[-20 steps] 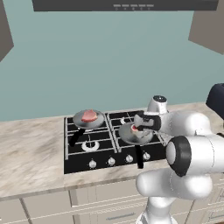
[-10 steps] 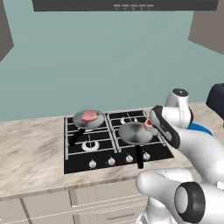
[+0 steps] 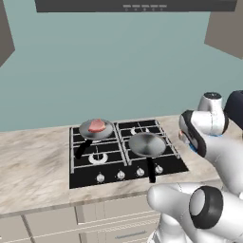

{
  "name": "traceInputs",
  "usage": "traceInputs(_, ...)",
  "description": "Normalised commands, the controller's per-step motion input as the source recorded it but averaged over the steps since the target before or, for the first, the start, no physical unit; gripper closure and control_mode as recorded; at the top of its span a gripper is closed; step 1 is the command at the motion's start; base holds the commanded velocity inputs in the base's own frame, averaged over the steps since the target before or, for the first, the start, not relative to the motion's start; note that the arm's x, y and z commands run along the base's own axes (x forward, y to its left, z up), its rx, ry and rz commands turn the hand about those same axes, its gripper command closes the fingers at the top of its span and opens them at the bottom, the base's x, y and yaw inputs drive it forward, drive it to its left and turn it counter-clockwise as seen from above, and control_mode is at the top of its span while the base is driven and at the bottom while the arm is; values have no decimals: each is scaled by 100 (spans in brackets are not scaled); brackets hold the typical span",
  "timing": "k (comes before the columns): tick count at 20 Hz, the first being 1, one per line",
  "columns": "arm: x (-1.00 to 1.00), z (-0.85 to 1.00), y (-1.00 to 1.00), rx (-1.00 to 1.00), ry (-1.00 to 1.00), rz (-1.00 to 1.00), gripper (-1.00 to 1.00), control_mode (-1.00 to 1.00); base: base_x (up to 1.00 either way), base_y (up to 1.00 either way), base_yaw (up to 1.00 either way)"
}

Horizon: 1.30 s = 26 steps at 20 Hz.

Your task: Place one of the steaks on the plate and the other in the bowl. Then place the bowl in the fridge.

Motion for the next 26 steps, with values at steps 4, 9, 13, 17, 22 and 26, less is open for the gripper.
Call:
traceInputs(4, -7, -17, -66, 0, 0, -23, 100, -100, 0, 0, 0)
traceInputs(9, 0, -27, -48, 0, -1, -7, 100, -100, 0, 0, 0)
traceInputs(13, 0, -20, -34, 0, -3, 0, 100, -100, 0, 0, 0)
traceInputs(17, 8, -22, -31, 0, -2, 0, 100, -100, 0, 0, 0)
traceInputs(22, 29, -21, -33, 0, -1, 0, 100, -100, 0, 0, 0)
traceInputs(26, 48, -24, -35, 0, -2, 0, 100, -100, 0, 0, 0)
